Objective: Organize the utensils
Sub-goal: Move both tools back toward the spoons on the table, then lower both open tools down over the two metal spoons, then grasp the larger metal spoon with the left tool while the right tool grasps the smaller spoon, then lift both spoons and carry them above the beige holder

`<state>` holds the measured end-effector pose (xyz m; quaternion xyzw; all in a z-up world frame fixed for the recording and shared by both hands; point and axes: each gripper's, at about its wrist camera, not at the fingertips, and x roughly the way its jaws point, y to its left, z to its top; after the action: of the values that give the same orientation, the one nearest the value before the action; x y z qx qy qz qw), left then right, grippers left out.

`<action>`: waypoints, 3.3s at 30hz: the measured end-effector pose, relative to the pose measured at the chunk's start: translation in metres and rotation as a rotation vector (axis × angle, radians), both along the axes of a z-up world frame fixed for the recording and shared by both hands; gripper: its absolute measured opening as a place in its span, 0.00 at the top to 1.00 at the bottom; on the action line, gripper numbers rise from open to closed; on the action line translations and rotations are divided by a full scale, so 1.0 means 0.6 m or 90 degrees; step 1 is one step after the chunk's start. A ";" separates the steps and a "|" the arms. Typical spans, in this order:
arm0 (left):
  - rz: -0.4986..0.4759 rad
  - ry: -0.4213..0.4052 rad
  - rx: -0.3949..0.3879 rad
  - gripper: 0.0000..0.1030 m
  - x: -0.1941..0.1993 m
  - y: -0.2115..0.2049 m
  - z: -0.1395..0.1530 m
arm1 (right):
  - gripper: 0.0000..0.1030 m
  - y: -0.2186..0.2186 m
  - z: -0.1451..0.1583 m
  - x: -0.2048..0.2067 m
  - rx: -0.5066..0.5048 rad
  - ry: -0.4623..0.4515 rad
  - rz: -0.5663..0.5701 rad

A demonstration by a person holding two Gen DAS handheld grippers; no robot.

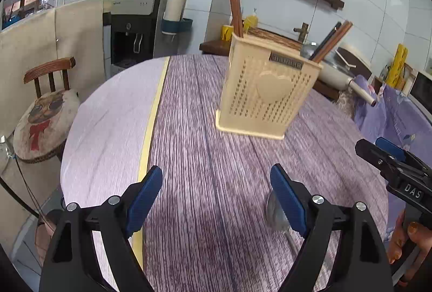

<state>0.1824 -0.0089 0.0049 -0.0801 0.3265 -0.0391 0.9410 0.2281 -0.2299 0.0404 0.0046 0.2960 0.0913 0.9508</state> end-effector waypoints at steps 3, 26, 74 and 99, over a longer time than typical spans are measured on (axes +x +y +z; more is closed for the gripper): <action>-0.004 0.016 0.004 0.21 -0.012 -0.007 -0.018 | 0.16 -0.003 -0.028 -0.013 -0.017 0.010 -0.015; -0.089 0.085 0.074 0.36 -0.025 -0.132 -0.079 | 0.16 -0.061 -0.091 -0.064 0.018 0.060 -0.063; 0.029 0.034 0.007 0.63 -0.001 -0.019 -0.014 | 0.24 0.106 -0.131 0.026 -0.066 0.181 0.087; 0.022 -0.047 0.016 0.63 0.021 -0.012 0.021 | 0.64 0.112 -0.082 0.068 -0.010 0.143 0.074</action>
<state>0.1952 -0.0161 0.0177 -0.0723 0.2905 -0.0220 0.9539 0.2690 -0.1625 -0.0090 -0.0100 0.4008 0.1431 0.9049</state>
